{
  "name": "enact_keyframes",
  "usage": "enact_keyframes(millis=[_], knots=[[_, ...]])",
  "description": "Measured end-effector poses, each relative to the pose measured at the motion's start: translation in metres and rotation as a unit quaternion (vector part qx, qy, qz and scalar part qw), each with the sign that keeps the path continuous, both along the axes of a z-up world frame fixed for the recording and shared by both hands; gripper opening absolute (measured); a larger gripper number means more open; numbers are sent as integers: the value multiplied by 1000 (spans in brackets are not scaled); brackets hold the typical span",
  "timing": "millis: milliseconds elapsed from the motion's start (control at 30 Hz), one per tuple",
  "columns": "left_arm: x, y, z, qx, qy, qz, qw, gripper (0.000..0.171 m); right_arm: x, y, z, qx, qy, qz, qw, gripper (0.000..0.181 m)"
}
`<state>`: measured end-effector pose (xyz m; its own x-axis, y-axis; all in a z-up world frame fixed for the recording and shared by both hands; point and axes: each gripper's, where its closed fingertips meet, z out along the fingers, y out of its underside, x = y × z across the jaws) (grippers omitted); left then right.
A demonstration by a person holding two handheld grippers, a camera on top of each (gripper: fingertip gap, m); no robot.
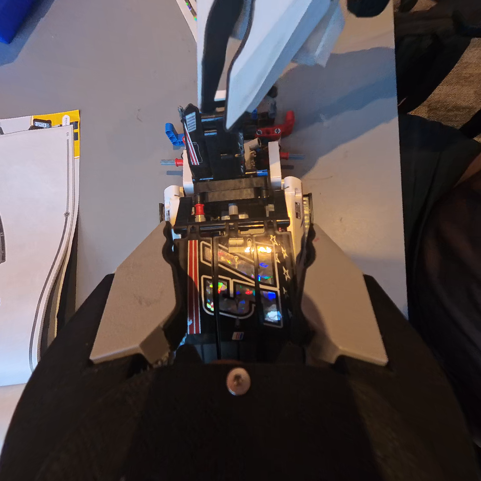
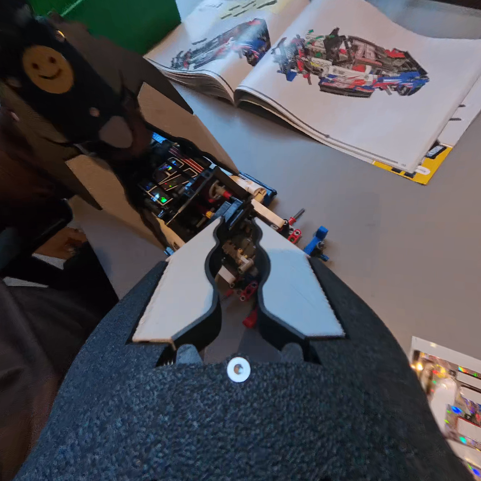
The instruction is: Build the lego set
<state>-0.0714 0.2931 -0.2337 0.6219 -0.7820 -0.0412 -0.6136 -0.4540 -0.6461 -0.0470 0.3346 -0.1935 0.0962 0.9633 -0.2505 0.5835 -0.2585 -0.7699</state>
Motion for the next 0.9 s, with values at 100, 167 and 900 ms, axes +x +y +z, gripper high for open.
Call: enact_keyframes(millis=[100,167,900], knots=[[0,0,0,2,3,-1,1000,101,3,2,-5,-23,0,-5,1000,14],[0,0,0,2,3,-1,1000,101,10,8,-12,-19,-9,-16,1000,15],[14,-62,72,30,-139,106,984,68,98,39,-81,24,-108,-132,985,14]])
